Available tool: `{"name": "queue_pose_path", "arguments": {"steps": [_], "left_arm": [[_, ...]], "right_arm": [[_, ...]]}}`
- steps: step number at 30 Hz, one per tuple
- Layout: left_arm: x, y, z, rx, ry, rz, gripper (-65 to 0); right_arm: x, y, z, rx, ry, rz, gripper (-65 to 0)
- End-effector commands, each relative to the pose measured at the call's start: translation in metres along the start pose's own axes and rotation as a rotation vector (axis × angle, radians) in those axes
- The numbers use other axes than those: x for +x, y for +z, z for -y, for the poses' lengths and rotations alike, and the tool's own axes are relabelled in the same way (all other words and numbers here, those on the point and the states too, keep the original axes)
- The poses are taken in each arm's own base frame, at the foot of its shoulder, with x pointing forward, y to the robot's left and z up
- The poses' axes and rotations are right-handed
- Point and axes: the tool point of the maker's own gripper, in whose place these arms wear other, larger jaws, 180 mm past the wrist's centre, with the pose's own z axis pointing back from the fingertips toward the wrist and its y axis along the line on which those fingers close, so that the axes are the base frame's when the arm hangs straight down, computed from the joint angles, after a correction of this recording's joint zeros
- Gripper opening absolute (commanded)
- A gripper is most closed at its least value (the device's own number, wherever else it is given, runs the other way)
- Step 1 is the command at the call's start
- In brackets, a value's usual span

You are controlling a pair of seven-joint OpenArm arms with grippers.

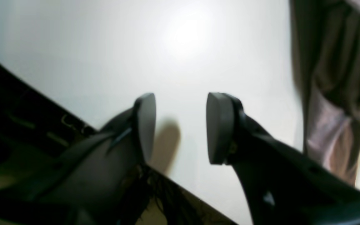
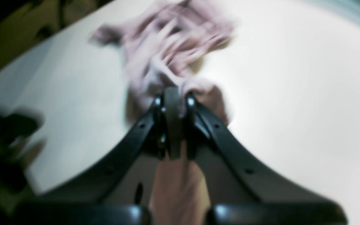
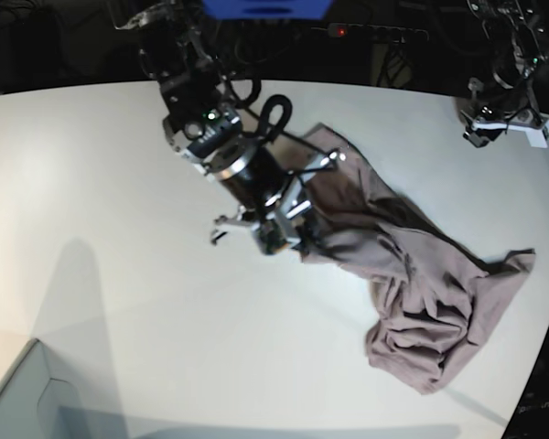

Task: Layout the t-shirt on the table in an organized manner, then fold the t-shirt properly
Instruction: 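Grasp the shirt with the left gripper beside the right gripper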

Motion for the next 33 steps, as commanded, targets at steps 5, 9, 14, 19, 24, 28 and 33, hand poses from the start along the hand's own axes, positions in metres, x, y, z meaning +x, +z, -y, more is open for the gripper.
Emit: {"name": "queue_pose_path", "arguments": {"steps": [5, 9, 14, 19, 24, 28, 33], "left_arm": [[-0.004, -0.004, 0.024, -0.060, 0.049, -0.016, -38.8], [-0.029, -0.008, 0.055, -0.138, 0.117, -0.103, -38.8], [-0.068, -0.011, 0.113, -0.270, 0.110, -0.217, -38.8], [-0.098, -0.009, 0.181, -0.407, 0.072, -0.292, -38.8], [-0.116, -0.002, 0.238, -0.526, 0.038, -0.339, -39.1], [-0.122, 0.004, 0.268, -0.593, 0.003, -0.316, -39.0], [-0.129, 0.002, 0.280, -0.590, -0.111, -0.231, -38.9]], "right_arm": [[0.034, 0.001, 0.006, -0.012, 0.001, 0.107, -65.0], [0.032, 0.000, 0.007, -0.013, 0.007, 0.101, -65.0], [0.029, 0.001, 0.006, -0.012, 0.003, 0.093, -65.0], [0.022, 0.001, 0.006, -0.014, 0.001, 0.064, -65.0], [0.014, 0.003, 0.015, -0.029, 0.016, 0.023, -65.0], [0.018, 0.004, 0.029, -0.061, 0.021, 0.030, -65.0], [0.022, 0.005, 0.046, -0.100, 0.025, 0.041, -65.0]]}}
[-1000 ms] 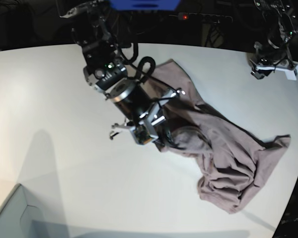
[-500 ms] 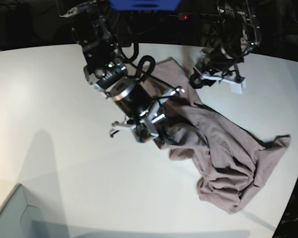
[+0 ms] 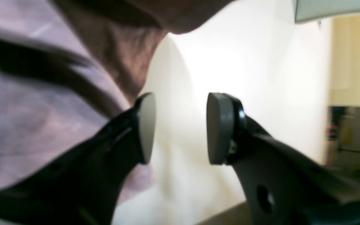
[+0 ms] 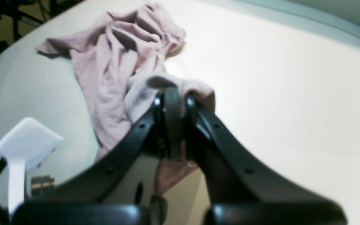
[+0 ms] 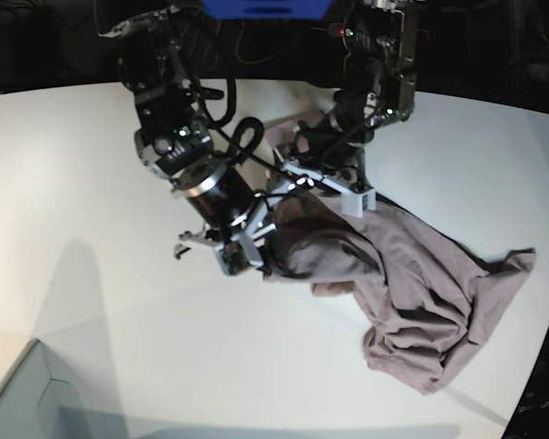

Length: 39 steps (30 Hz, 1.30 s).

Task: Layout the t-shirt on the table in an organized manner, then fold the t-shirt properly
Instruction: 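Grasp the shirt with the left gripper beside the right gripper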

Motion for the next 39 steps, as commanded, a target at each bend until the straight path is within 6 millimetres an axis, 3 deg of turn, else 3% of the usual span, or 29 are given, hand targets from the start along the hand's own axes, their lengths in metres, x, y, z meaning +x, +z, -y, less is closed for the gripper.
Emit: {"name": "queue_pose_path", "arguments": {"steps": [1, 3, 8, 11, 14, 22, 24, 26, 27, 29, 32, 36, 39], "left_arm": [[0.002, -0.002, 0.003, -0.007, -0.018, 0.018, -38.9], [-0.002, -0.006, -0.001, 0.014, -0.037, 0.011, -38.9], [-0.012, -0.006, -0.037, 0.179, 0.031, -0.005, -38.8], [-0.014, -0.008, -0.039, 0.191, 0.042, -0.004, -38.8], [-0.002, -0.013, -0.033, 0.177, 0.027, 0.009, -38.8], [-0.010, -0.028, -0.039, 0.190, 0.031, -0.040, -39.9], [-0.014, -0.030, -0.033, 0.176, 0.012, -0.053, -45.8], [-0.015, -0.028, -0.030, 0.169, 0.003, -0.054, -60.8], [-0.009, -0.026, -0.032, 0.170, -0.010, -0.042, -65.0], [-0.008, -0.015, -0.037, 0.176, -0.027, -0.052, -63.1], [0.002, 0.002, -0.029, 0.153, -0.045, -0.025, -65.0], [0.021, 0.041, -0.035, 0.138, -0.073, 0.039, -64.9], [0.049, 0.080, -0.061, 0.172, -0.018, 0.123, -64.9]], "right_arm": [[0.020, -0.003, 0.003, -0.001, 0.001, 0.067, -65.0], [0.016, -0.003, 0.009, -0.013, 0.001, 0.055, -65.0], [0.009, -0.002, 0.020, -0.031, 0.017, 0.037, -65.0], [0.006, -0.002, 0.020, -0.030, 0.016, 0.027, -65.0], [0.006, -0.003, 0.020, -0.030, 0.016, 0.027, -65.0], [0.005, -0.003, 0.020, -0.030, 0.016, 0.026, -65.0], [0.002, -0.001, 0.024, -0.033, 0.027, 0.017, -65.0], [-0.006, -0.001, 0.027, -0.036, 0.029, -0.002, -65.0], [-0.006, -0.003, 0.034, -0.051, 0.029, -0.003, -65.0], [-0.010, -0.004, 0.048, -0.079, 0.023, -0.015, -65.0], [-0.018, -0.004, 0.066, -0.122, 0.008, -0.037, -65.0], [-0.020, -0.001, 0.076, -0.150, 0.000, -0.040, -65.0], [-0.021, 0.003, 0.083, -0.168, -0.007, -0.039, -65.0]]}}
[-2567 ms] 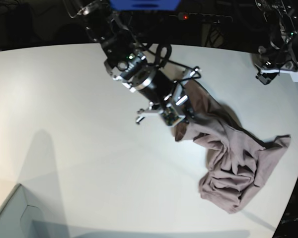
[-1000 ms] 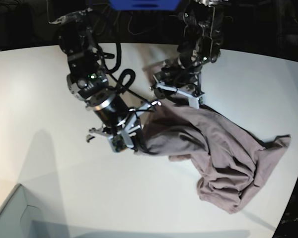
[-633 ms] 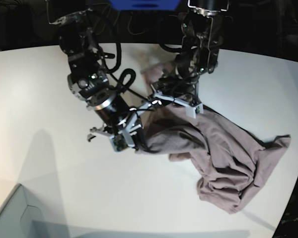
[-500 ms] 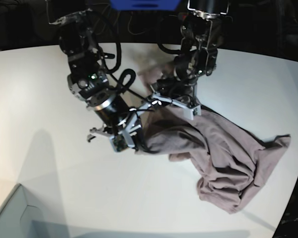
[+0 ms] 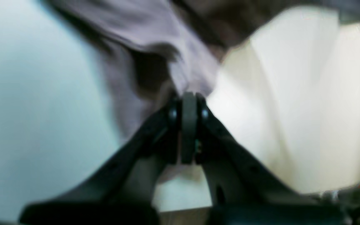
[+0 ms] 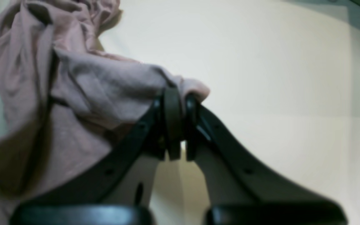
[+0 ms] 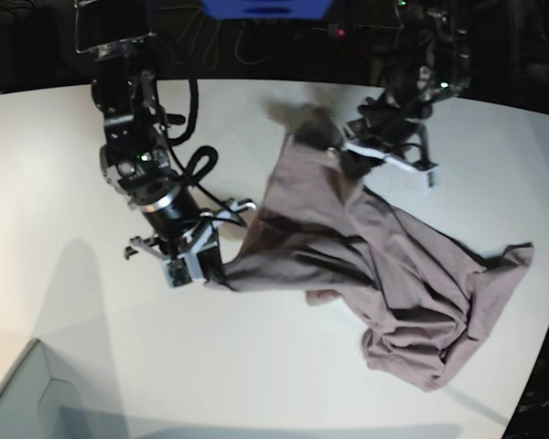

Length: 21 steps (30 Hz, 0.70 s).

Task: Layout the t-shirt on the table in an organized manner, then fold the t-shirt properly
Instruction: 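Grasp the shirt with the left gripper beside the right gripper, then pull the shirt with the left gripper and release it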

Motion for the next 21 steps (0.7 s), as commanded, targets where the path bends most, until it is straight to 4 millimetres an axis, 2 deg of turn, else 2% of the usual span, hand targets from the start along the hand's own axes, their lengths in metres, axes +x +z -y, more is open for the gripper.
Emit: {"name": "queue_pose_path", "arguments": {"steps": [1, 4, 7, 9, 12, 16, 19, 21], "left_arm": [[0.021, 0.013, -0.009, 0.005, 0.023, 0.064, -64.9], [0.059, 0.044, -0.059, 0.092, 0.105, 0.171, -64.9], [0.099, 0.077, -0.110, 0.192, 0.181, 0.300, -64.9], [0.116, 0.099, -0.144, 0.260, 0.235, 0.373, -64.9], [0.147, 0.120, -0.176, 0.319, 0.269, 0.465, -64.9], [0.170, 0.126, -0.210, 0.372, 0.307, 0.509, -64.9], [0.189, 0.126, -0.231, 0.395, 0.345, 0.537, -64.9], [0.212, 0.129, -0.238, 0.396, 0.356, 0.577, -64.9]], "right_arm": [[0.019, 0.001, 0.002, -0.004, -0.003, 0.067, -65.0], [0.007, 0.006, -0.002, 0.002, -0.012, 0.042, -65.0], [-0.008, 0.011, -0.016, 0.026, -0.029, 0.013, -65.0], [-0.016, 0.014, -0.030, 0.058, -0.031, -0.005, -65.0], [-0.025, 0.024, -0.051, 0.100, -0.037, -0.026, -65.0], [-0.038, 0.045, -0.110, 0.230, -0.046, -0.053, -65.0], [-0.054, 0.052, -0.155, 0.344, -0.042, -0.097, -65.0], [-0.060, 0.055, -0.182, 0.402, -0.053, -0.116, -65.0]]}}
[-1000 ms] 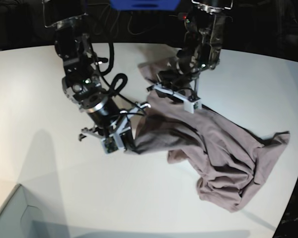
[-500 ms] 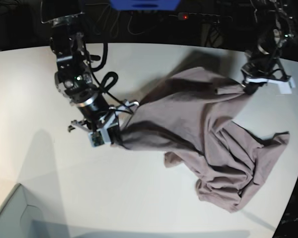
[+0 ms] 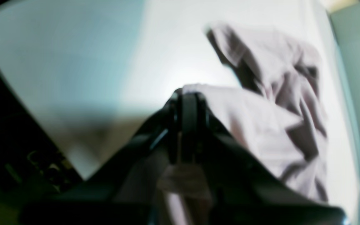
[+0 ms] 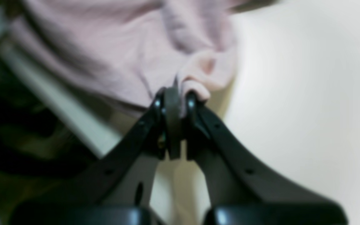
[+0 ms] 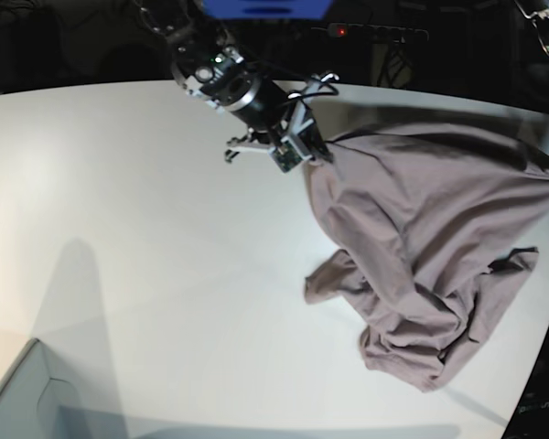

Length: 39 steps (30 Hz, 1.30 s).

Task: Layout the t-shirt on the table in an organized manner, then fold the t-shirt properly
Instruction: 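Pull the shirt with the left gripper and release it, then move the left gripper to the shirt's bunched end and grasp it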

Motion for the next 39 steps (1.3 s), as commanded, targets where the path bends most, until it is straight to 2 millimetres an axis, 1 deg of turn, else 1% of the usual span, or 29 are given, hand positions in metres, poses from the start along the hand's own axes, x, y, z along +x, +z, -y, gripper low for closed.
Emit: {"name": "queue_pose_path", "arguments": {"steps": [1, 2, 4, 6, 8, 10, 12, 13, 15, 18, 20, 21, 22, 23, 25, 27, 28, 29, 30, 32, 35, 37, 39], "left_arm": [[0.038, -0.002, 0.019, -0.048, -0.012, 0.086, -64.9], [0.050, -0.005, 0.026, -0.059, -0.012, 0.106, -64.9], [0.075, -0.008, 0.043, -0.092, -0.023, 0.149, -64.9], [0.098, -0.009, 0.062, -0.126, -0.036, 0.192, -64.9], [0.117, -0.008, 0.079, -0.159, -0.035, 0.230, -64.9], [0.131, -0.008, 0.092, -0.183, -0.028, 0.259, -64.9], [0.141, -0.007, 0.104, -0.206, -0.021, 0.282, -64.9], [0.143, -0.007, 0.107, -0.213, -0.017, 0.287, -64.7], [0.144, -0.007, 0.108, -0.216, -0.013, 0.289, -64.6], [0.137, -0.008, 0.103, -0.206, -0.015, 0.273, -64.4], [0.124, -0.010, 0.094, -0.190, -0.011, 0.248, -64.1], [0.117, -0.011, 0.088, -0.179, -0.007, 0.234, -62.7], [0.108, -0.012, 0.083, -0.170, -0.003, 0.217, -59.6], [0.100, -0.012, 0.076, -0.156, -0.004, 0.194, -54.9], [0.085, -0.012, 0.068, -0.141, -0.008, 0.139, -43.9], [0.064, -0.012, 0.062, -0.134, -0.001, 0.082, -35.4], [0.059, -0.010, 0.061, -0.133, -0.003, 0.070, -32.5], [0.053, -0.007, 0.059, -0.131, -0.009, 0.059, -31.1], [0.051, -0.004, 0.059, -0.133, -0.020, 0.060, -31.0], [0.043, 0.006, 0.060, -0.140, -0.040, 0.056, -31.0], [0.023, 0.020, 0.066, -0.161, -0.053, 0.045, -31.0], [0.003, 0.025, 0.069, -0.171, -0.039, 0.021, -31.0], [-0.027, 0.026, 0.080, -0.197, -0.050, -0.039, -31.0]], "right_arm": [[0.017, -0.004, -0.010, 0.023, -0.014, 0.057, -65.0], [0.017, -0.007, -0.017, 0.037, -0.018, 0.056, -65.0], [0.017, -0.008, -0.024, 0.052, -0.014, 0.051, -64.9], [0.018, -0.008, -0.028, 0.064, -0.008, 0.051, -60.2], [0.018, -0.007, -0.029, 0.066, -0.008, 0.052, -52.6], [0.012, -0.005, -0.025, 0.062, 0.002, 0.040, -45.2], [0.009, -0.001, -0.019, 0.056, 0.021, 0.035, -39.4], [0.011, 0.001, -0.016, 0.050, 0.028, 0.042, -37.7], [0.016, 0.005, -0.009, 0.036, 0.039, 0.054, -36.5], [0.023, 0.011, 0.014, -0.019, 0.048, 0.069, -36.4], [0.031, 0.010, 0.033, -0.059, 0.052, 0.086, -36.4], [0.037, 0.009, 0.041, -0.075, 0.059, 0.095, -36.4], [0.041, 0.006, 0.048, -0.085, 0.065, 0.100, -36.3], [0.041, 0.003, 0.052, -0.089, 0.070, 0.097, -36.3], [0.047, -0.006, 0.063, -0.098, 0.090, 0.097, -36.2], [0.053, -0.020, 0.073, -0.102, 0.098, 0.092, -36.1], [0.054, -0.029, 0.077, -0.104, 0.093, 0.084, -36.1], [0.056, -0.039, 0.082, -0.105, 0.089, 0.078, -35.8], [0.058, -0.047, 0.085, -0.104, 0.090, 0.070, -34.8], [0.066, -0.064, 0.096, -0.108, 0.096, 0.057, -31.1], [0.075, -0.093, 0.106, -0.103, 0.090, 0.019, -24.7], [0.079, -0.107, 0.113, -0.103, 0.091, -0.008, -21.8], [0.082, -0.117, 0.117, -0.102, 0.089, -0.030, -20.6]]}}
